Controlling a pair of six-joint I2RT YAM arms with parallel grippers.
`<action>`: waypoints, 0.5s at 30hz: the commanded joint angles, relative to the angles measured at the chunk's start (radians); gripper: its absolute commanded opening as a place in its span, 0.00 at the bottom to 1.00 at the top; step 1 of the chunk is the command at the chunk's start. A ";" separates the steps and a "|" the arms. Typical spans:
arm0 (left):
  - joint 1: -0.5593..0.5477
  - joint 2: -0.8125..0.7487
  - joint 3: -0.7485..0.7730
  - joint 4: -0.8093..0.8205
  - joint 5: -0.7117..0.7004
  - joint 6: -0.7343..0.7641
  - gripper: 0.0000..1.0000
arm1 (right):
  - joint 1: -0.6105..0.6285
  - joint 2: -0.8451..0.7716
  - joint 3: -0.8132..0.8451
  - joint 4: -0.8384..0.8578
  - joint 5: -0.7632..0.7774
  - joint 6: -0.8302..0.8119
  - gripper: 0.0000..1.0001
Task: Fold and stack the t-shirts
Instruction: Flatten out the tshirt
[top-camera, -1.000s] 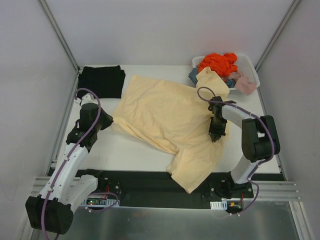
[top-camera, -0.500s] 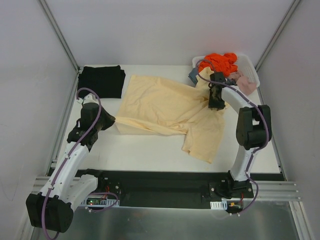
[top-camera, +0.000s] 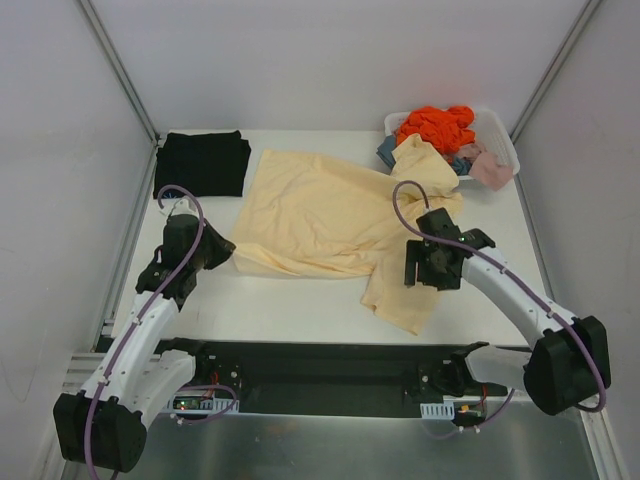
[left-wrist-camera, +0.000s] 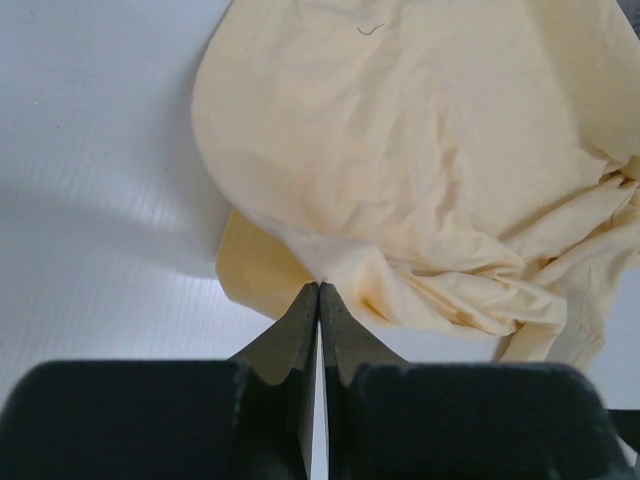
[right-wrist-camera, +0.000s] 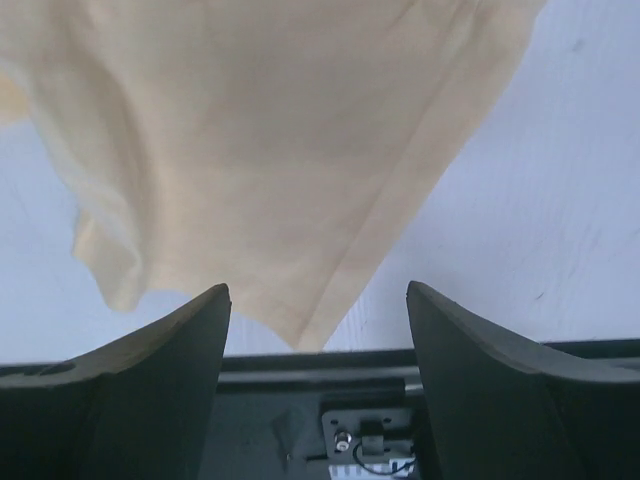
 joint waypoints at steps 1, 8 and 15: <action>-0.004 -0.038 -0.015 0.041 0.048 -0.003 0.00 | 0.087 -0.083 -0.141 -0.083 -0.127 0.176 0.75; -0.004 -0.055 -0.024 0.046 0.061 -0.009 0.00 | 0.232 -0.074 -0.223 -0.086 -0.124 0.254 0.70; -0.004 -0.061 -0.029 0.044 0.060 -0.017 0.00 | 0.236 -0.018 -0.236 -0.040 -0.046 0.250 0.54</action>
